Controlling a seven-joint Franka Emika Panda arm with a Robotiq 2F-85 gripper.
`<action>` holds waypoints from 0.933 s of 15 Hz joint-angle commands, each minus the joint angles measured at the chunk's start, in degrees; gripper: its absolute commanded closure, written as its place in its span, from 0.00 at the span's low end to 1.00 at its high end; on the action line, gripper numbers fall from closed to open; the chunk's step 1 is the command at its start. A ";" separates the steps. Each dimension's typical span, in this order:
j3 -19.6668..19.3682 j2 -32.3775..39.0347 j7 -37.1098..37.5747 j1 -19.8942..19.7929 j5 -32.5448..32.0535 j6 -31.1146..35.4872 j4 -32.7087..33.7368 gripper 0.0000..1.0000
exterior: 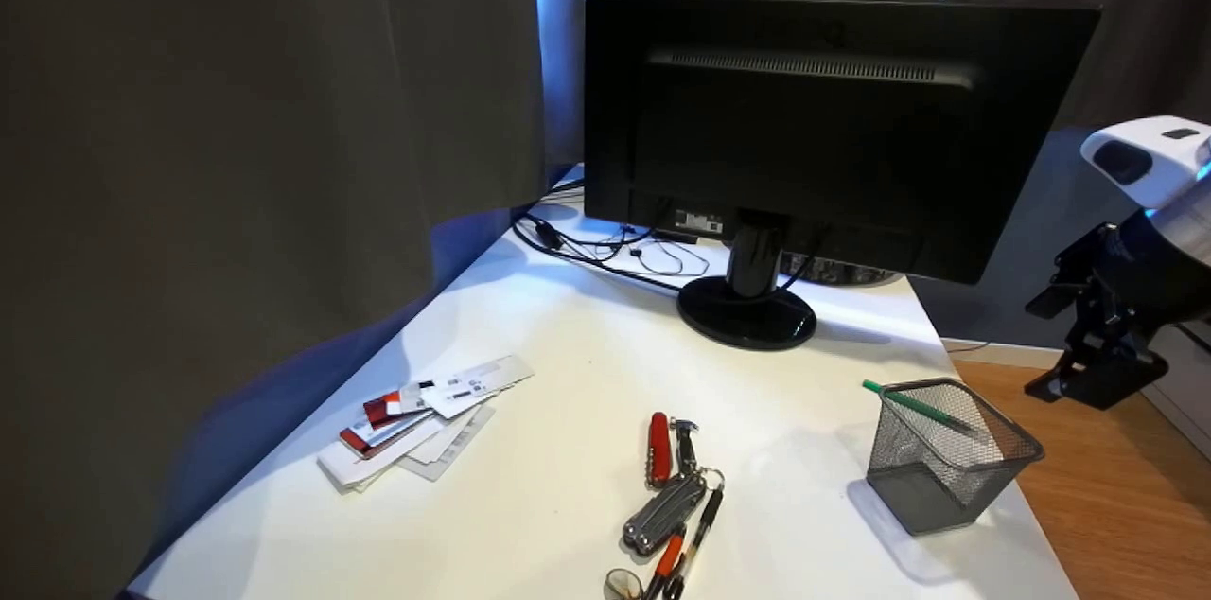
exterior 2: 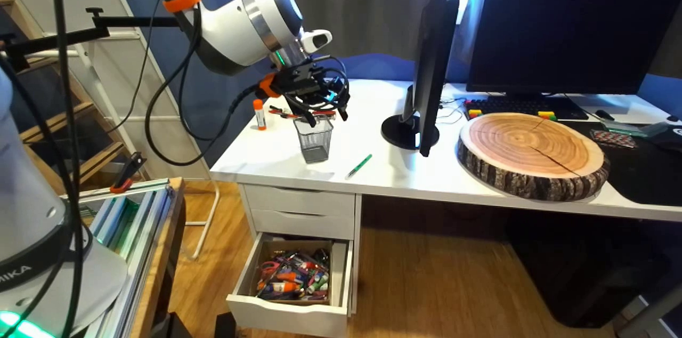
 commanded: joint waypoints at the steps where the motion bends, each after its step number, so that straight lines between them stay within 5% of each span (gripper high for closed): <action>1: -0.16 -0.33 0.23 0.02 -0.20 -0.04 -0.19 0.00; 9: -3.06 1.94 1.86 -0.83 -3.63 5.78 5.87 0.00; 14: -1.35 7.98 -2.73 -6.22 2.82 15.05 10.04 0.00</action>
